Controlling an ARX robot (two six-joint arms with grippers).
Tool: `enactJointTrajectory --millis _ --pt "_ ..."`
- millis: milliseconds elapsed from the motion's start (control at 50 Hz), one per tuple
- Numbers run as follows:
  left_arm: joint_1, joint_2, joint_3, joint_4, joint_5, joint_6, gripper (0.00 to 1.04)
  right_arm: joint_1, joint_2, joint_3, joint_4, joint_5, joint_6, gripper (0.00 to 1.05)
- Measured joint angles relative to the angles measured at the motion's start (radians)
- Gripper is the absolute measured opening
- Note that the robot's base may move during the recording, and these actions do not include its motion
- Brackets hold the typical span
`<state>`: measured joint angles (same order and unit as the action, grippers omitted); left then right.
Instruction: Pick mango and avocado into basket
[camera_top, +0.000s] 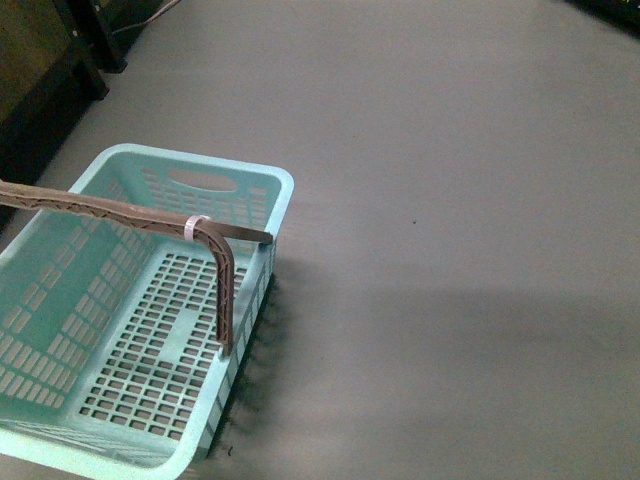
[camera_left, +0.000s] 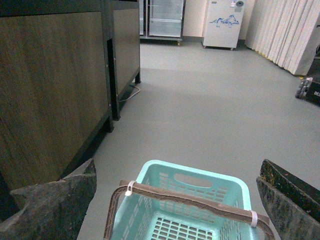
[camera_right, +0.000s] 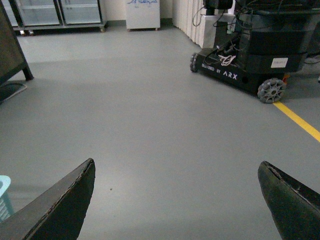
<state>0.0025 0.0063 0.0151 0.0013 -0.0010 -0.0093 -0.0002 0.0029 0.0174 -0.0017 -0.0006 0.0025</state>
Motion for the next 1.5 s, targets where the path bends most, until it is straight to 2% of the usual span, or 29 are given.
enactJointTrajectory --millis 500,520,560,580,620,660,760,840,941,1121,1321,1501 --pt "0.0 0.002 0.001 -0.002 0.001 -0.001 0.97 0.0 0.0 0.0 0.0 0.0 0.0 0.96" --pt "0.0 0.019 0.012 -0.038 0.008 -0.044 0.97 0.0 0.0 0.0 0.0 0.0 0.0 0.96" --pt "-0.005 0.116 0.087 -0.212 0.026 -0.179 0.97 0.0 0.0 0.0 0.0 0.0 0.0 0.96" --pt "-0.008 0.192 0.128 -0.293 0.029 -0.301 0.97 0.0 0.0 0.0 0.0 0.0 0.0 0.96" --pt "-0.01 0.299 0.164 -0.346 0.037 -0.485 0.97 0.0 0.0 0.0 0.0 0.0 0.0 0.96" --pt "-0.01 0.354 0.173 -0.336 0.045 -0.588 0.97 0.0 0.0 0.0 0.0 0.0 0.0 0.96" --pt "-0.01 0.49 0.197 -0.241 0.061 -0.834 0.97 0.0 0.0 0.0 0.0 0.0 0.0 0.96" --pt "-0.011 0.653 0.226 -0.102 0.073 -1.027 0.97 0.0 0.0 0.0 0.0 0.0 0.0 0.96" --pt "-0.027 0.856 0.246 0.054 0.065 -1.181 0.97 0.0 0.0 0.0 0.0 0.0 0.0 0.96" --pt "-0.08 1.161 0.289 0.242 0.024 -1.309 0.97 0.0 0.0 0.0 0.0 0.0 0.0 0.96" --pt "-0.128 1.48 0.405 0.377 -0.005 -1.361 0.97 0.0 0.0 0.0 0.0 0.0 0.0 0.96" --pt "-0.163 1.735 0.543 0.424 -0.027 -1.369 0.97 0.0 0.0 0.0 0.0 0.0 0.0 0.96"
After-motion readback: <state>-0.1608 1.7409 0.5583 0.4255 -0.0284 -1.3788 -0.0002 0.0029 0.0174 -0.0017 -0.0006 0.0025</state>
